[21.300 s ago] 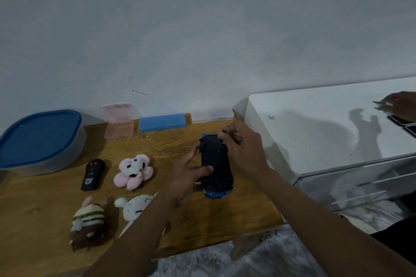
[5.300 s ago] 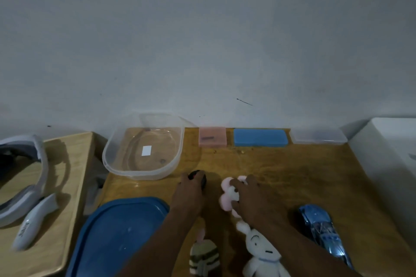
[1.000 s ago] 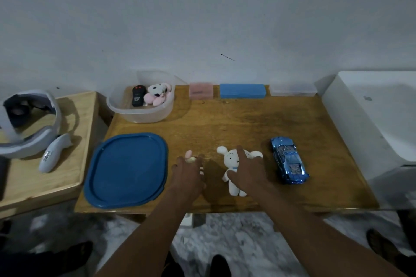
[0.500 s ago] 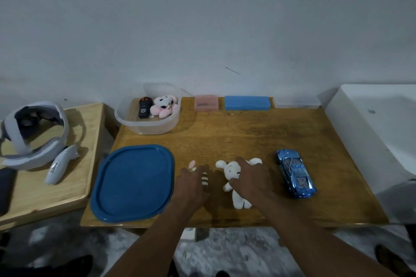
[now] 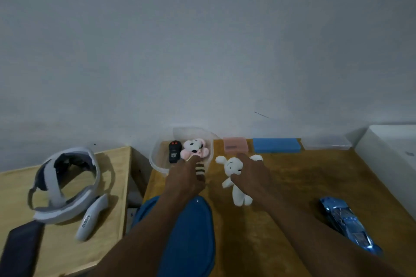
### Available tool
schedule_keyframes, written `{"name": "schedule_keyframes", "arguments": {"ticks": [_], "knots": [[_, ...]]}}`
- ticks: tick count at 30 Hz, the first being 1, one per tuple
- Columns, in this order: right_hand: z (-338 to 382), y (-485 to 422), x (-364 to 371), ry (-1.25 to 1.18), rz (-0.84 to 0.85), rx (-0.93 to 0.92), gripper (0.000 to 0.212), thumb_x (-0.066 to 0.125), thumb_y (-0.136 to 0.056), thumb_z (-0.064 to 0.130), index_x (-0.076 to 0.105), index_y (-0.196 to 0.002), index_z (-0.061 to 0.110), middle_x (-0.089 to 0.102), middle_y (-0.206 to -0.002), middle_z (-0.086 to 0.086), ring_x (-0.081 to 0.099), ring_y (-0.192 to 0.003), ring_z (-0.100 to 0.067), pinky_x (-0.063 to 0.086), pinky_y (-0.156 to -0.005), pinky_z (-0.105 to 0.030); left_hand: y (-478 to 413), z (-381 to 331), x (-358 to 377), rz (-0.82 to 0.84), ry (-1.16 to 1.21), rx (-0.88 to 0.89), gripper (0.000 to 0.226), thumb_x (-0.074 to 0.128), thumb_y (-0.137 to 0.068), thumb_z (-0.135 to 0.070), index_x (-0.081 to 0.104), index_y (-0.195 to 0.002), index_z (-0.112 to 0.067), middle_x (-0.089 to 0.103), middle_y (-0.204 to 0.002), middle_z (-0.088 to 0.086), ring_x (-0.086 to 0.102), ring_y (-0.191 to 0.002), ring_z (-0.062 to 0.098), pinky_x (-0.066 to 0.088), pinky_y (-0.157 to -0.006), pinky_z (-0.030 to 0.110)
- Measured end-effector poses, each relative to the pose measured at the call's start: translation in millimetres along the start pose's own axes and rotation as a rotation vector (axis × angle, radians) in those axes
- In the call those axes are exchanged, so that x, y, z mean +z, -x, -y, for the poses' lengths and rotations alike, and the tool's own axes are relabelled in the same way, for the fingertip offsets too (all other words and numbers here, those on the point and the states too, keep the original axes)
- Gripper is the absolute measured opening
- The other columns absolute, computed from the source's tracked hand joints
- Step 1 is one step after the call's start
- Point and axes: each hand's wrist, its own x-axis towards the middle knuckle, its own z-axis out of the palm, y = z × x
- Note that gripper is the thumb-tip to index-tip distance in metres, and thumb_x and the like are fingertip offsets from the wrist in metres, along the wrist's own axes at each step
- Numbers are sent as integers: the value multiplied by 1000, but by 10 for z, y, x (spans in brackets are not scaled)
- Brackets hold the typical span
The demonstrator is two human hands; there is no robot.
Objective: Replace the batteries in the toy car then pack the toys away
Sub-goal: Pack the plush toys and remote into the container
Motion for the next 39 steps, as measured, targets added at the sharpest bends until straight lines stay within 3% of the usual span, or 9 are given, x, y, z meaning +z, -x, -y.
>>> {"name": "schedule_keyframes", "arguments": {"ticks": [5,14,19,24,31,36,39], "knots": [[554,-335,137,-90,-82,-3,55,62,-86,32,43,-137,31,54,-130,-6,57,-110,-24,51,-81,-33,-482,486,-372,-18,-10,34,60,70,-78,-35,48,-133,-27,60,-120,7,59,-104,25,48,-85,33],[1174,-719,422,-64,-126,7,52,62,-85,31,42,-133,31,57,-118,-7,58,-99,-25,48,-73,-31,-941,1006,-497,18,69,60,65,74,-78,-34,44,-135,-25,52,-132,12,56,-112,28,47,-94,36],[1285,-969,525,-57,-126,16,54,64,-82,39,39,-130,37,56,-117,-8,58,-97,-27,55,-81,-40,-1167,1067,-418,48,125,25,68,75,-79,-29,41,-138,-25,45,-134,13,54,-114,28,49,-94,34],[1285,-1227,718,9,-113,34,54,65,-82,40,40,-130,36,57,-113,-9,57,-96,-26,50,-74,-31,-1351,1158,-293,92,127,8,68,75,-80,-30,40,-138,-25,39,-136,12,53,-114,30,49,-96,36],[1192,-1323,1121,41,13,80,57,67,-83,38,42,-133,31,60,-121,-10,54,-108,-28,50,-83,-33,-1456,1316,-113,220,23,0,67,73,-79,-33,42,-138,-26,45,-136,11,54,-116,30,47,-98,39],[1120,-1386,1262,53,91,131,61,69,-84,33,40,-138,31,58,-129,-10,57,-110,-27,48,-85,-31,-1468,1390,-14,304,61,-33,61,72,-82,-28,42,-136,-21,43,-136,12,51,-118,31,46,-97,32],[1102,-1405,1311,-20,98,151,56,68,-86,23,45,-136,29,58,-127,-11,58,-108,-28,50,-86,-34,-1501,1421,30,315,87,-11,52,66,-88,-17,43,-135,-16,44,-135,17,52,-116,34,48,-85,15]]}}
